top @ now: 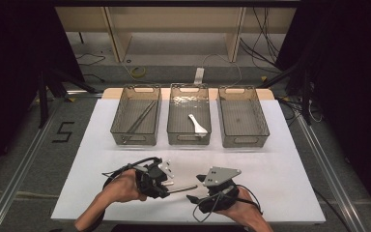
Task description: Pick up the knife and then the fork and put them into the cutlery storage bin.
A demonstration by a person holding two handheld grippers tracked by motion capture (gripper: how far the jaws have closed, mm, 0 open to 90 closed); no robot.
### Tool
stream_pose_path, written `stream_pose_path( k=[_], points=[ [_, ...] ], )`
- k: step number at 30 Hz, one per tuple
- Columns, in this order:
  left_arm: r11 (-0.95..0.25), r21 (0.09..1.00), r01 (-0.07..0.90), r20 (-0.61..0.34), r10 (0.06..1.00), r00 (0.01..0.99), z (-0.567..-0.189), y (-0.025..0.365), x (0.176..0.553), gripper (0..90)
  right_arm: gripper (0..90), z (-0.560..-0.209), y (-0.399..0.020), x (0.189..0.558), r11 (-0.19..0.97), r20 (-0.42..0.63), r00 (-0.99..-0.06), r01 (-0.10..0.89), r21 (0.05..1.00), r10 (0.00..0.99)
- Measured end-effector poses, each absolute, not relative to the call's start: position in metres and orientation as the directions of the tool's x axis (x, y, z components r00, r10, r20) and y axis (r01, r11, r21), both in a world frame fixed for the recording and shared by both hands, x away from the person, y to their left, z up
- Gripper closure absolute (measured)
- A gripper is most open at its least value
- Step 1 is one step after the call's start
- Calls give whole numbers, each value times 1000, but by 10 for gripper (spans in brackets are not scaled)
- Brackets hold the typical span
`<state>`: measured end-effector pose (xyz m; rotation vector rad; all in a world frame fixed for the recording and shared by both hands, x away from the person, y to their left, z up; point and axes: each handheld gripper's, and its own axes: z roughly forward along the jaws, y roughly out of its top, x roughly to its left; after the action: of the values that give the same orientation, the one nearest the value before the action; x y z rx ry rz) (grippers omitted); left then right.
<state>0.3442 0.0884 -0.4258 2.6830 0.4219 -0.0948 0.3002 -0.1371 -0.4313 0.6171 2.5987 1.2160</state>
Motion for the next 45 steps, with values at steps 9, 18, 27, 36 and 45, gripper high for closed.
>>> stream_pose_path(
  k=[9,18,27,36,45],
  points=[
    [-879,395,267,-128,235,964,-422,73,338,822,393,-439,-120,295,655,-69,-921,218,723,383],
    [-899,373,228,-135,191,972,-422,60,336,821,494,-446,-109,290,736,-156,-935,140,662,319],
    [-890,384,246,-161,197,967,-419,60,336,821,630,-452,-103,289,776,-207,-944,75,627,259],
    [-882,395,257,-192,194,962,-421,57,332,821,739,-455,-98,290,788,-307,-935,-49,614,180],
    [-931,333,150,-158,102,982,-422,55,330,806,837,-457,-95,283,815,-278,-957,-93,572,86]
  ],
)
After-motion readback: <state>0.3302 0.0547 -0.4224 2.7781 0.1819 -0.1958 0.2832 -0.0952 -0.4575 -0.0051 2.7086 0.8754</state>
